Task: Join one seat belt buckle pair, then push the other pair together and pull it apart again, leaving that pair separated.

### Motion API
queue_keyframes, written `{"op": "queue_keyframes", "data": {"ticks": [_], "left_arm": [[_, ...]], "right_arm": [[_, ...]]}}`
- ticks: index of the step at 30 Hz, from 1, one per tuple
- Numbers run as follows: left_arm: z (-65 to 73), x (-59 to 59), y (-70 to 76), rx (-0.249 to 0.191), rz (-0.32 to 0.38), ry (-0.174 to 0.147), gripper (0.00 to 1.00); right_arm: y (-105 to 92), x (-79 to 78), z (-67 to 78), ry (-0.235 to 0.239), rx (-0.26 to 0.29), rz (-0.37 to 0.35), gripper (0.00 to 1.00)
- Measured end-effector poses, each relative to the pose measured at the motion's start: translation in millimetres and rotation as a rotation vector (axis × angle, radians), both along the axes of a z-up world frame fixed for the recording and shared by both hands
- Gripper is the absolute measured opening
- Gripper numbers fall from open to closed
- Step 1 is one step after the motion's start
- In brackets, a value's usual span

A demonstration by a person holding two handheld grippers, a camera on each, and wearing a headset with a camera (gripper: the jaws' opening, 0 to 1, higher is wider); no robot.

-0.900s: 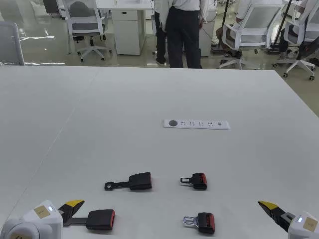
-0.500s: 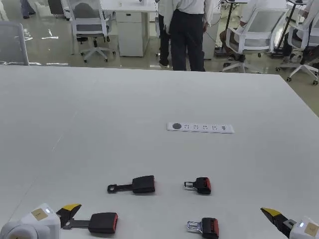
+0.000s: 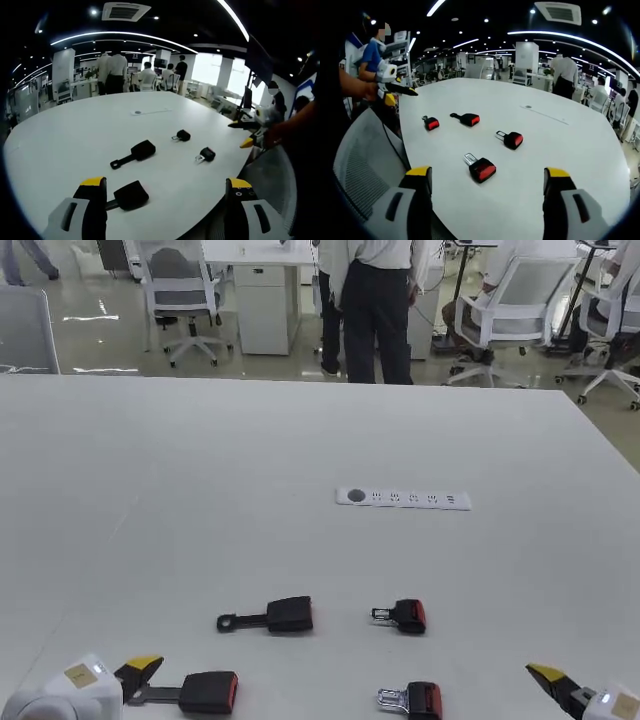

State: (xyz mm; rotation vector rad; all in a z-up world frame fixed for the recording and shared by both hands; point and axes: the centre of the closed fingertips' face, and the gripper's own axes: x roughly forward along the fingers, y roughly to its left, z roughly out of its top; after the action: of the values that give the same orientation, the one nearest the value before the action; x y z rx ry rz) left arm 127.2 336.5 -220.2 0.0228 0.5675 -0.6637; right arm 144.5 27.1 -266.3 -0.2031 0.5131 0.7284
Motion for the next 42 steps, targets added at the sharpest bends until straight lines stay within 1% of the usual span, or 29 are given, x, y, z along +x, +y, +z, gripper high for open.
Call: {"op": "queue_keyframes", "data": {"ticks": [5,12,15,19,26,36,42], "left_arm": [[-1.2,-0.3,1.3,0.003,0.002,0.005,1.00],[-1.0,1.0,6.0,0.006,0.016,0.003,1.00],[-1.4,0.3,5.9,0.009,0.017,0.005,1.00],[-0.2,0.3,6.7,0.000,0.032,0.002,1.00],[-3.0,-2.3,8.7,0.001,0.038,0.008,1.00],[-2.8,-2.0,10.6,0.000,0.044,0.003,1.00],[-5.6,-2.3,14.3,0.001,0.045,0.006,1.00]], "right_arm": [[2.6,0.8,-0.5,0.005,0.000,0.005,0.94],[5.0,3.5,-1.5,0.008,0.001,0.008,0.94],[5.8,3.9,-2.7,0.010,0.005,0.007,0.94],[7.6,3.3,-5.1,0.014,0.000,0.013,0.94],[8.5,5.4,-3.7,0.010,0.002,0.012,0.94],[7.3,4.4,-5.6,0.015,-0.007,0.013,0.94],[8.1,4.7,-5.0,0.009,-0.008,0.015,0.94]]}}
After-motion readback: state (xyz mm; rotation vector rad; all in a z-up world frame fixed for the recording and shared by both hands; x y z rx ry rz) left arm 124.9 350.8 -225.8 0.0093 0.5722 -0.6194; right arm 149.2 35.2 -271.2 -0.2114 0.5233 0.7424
